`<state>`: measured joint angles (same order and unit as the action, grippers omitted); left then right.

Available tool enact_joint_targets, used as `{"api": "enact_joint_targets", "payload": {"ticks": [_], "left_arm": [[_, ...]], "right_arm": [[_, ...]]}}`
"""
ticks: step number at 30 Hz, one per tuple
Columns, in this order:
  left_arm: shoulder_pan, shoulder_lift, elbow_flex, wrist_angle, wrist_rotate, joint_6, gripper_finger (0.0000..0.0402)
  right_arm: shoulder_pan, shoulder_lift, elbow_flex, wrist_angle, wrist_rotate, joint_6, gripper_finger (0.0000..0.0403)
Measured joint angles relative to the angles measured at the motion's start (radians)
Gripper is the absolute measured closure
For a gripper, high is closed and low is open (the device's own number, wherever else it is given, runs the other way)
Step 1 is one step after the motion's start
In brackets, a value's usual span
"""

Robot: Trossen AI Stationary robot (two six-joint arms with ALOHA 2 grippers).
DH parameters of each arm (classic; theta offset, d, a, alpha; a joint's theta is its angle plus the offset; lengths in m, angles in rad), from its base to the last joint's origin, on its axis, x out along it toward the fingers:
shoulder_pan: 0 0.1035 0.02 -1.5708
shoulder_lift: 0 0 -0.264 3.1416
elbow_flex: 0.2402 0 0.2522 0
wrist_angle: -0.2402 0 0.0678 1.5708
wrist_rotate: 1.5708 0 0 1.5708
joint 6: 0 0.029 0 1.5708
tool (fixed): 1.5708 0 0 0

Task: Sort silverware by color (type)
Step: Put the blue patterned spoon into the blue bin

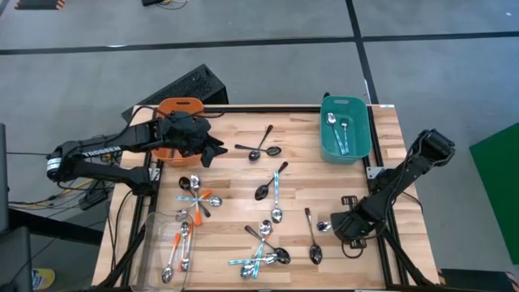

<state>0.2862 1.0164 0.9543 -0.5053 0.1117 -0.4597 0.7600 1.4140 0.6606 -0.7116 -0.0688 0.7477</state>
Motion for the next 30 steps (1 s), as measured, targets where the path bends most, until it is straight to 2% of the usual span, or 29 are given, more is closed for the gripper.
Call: {"api": "enact_joint_targets", "payload": {"ticks": [8,14,23,30], "left_arm": [[-0.073,0.000,0.000,0.001,-0.093,-0.025,0.0223],[-0.096,0.000,0.000,0.001,-0.106,-0.050,0.0223],[-0.137,0.000,0.000,-0.001,-0.112,-0.095,0.0223],[-0.188,0.000,0.000,-0.025,-0.155,-0.120,0.0223]], "right_arm": [[-0.094,0.000,0.046,0.099,0.121,0.124,0.0381],[-0.245,-0.001,0.080,0.117,0.160,0.194,0.0379],[-0.509,-0.021,0.206,0.146,0.146,0.096,0.0378],[-0.729,-0.118,0.328,0.112,0.143,0.005,0.0377]]}}
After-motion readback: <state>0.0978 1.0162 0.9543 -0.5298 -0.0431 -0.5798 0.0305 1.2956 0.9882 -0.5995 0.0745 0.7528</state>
